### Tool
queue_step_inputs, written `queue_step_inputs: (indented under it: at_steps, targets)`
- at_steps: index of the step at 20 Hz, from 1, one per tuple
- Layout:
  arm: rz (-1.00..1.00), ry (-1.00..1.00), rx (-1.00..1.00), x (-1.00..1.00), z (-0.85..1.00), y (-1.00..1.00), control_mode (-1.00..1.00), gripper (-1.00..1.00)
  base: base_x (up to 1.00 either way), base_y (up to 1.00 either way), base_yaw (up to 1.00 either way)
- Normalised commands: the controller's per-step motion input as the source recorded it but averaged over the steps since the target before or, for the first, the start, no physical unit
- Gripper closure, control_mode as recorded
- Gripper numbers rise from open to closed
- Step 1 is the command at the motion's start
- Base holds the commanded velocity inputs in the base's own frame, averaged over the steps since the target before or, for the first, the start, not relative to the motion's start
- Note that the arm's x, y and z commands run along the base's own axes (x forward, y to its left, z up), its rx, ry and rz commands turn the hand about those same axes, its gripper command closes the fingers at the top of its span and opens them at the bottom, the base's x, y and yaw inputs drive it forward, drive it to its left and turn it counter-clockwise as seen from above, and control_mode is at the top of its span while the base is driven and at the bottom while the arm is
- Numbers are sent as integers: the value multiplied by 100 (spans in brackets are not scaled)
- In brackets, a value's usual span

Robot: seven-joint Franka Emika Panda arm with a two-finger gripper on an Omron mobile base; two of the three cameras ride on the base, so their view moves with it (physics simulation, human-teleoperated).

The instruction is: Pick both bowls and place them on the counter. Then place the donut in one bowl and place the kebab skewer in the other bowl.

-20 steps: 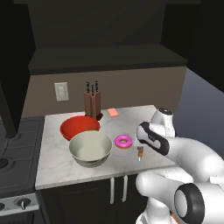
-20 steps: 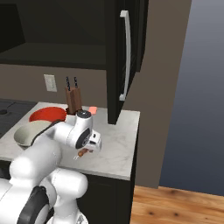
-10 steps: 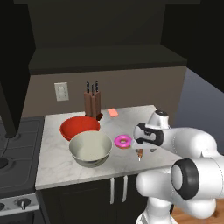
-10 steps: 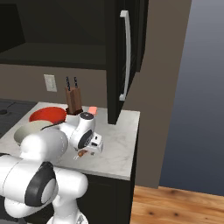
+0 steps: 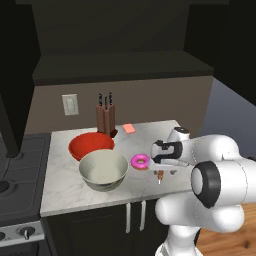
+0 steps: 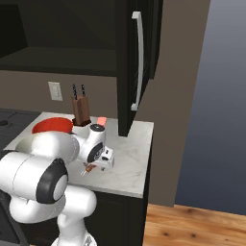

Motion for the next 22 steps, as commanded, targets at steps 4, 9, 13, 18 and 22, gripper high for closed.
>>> queue_step_inputs:
  at_steps: [4, 9, 13, 18, 22]
  targets:
    - [0, 5, 0, 18, -23, 0, -100, -100, 0, 0, 0]
    - [0, 1, 0, 19, -15, 1, -100, -100, 0, 0, 0]
    - [0, 0, 0, 10, -20, 1, -100, -100, 0, 0, 0]
    - [0, 0, 0, 1, -32, 5, -100, -100, 0, 0, 0]
    - [0, 0, 0, 0, -33, 10, -100, 100, 0, 0, 0]
